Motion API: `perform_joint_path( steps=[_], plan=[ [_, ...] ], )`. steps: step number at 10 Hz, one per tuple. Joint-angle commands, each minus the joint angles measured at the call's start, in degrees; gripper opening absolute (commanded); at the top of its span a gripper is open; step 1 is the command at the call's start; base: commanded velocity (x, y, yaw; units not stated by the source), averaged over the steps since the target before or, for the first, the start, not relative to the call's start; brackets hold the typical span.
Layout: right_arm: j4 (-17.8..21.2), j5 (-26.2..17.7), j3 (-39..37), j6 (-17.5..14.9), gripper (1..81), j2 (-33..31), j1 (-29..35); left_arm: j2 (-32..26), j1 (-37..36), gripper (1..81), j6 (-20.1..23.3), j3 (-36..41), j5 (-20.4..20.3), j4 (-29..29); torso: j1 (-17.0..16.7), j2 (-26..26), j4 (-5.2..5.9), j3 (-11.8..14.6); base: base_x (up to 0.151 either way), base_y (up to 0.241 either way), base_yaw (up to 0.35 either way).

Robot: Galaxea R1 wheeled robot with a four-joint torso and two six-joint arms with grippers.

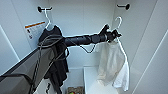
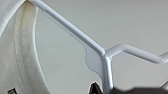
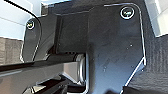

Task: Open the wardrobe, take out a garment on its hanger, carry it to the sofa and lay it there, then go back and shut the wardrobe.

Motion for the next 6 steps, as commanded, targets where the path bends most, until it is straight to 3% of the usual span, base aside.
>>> perform_joint_path(
  steps=[1,2,6],
  plan=[
    [0.6,-3.29,0.09,0.03,81.1,0.14,2.33,-0.23,-11.76,1.0,0.86,-0.13,-1.92,1.7,0.0,0.0,-0.15,0.0,-0.081,0.0,0.0],
    [0.6,-3.29,0.18,0.03,81.1,0.14,2.25,-0.23,-11.76,1.0,0.86,-0.05,-1.92,1.7,0.0,0.0,0.74,0.0,-0.081,0.0,0.0],
    [0.6,-3.28,0.18,0.03,81.1,0.14,2.25,-0.32,-11.75,1.0,0.86,0.66,-2.01,1.7,-0.02,0.0,0.94,0.0,-0.099,0.0,0.0]
  ],
)
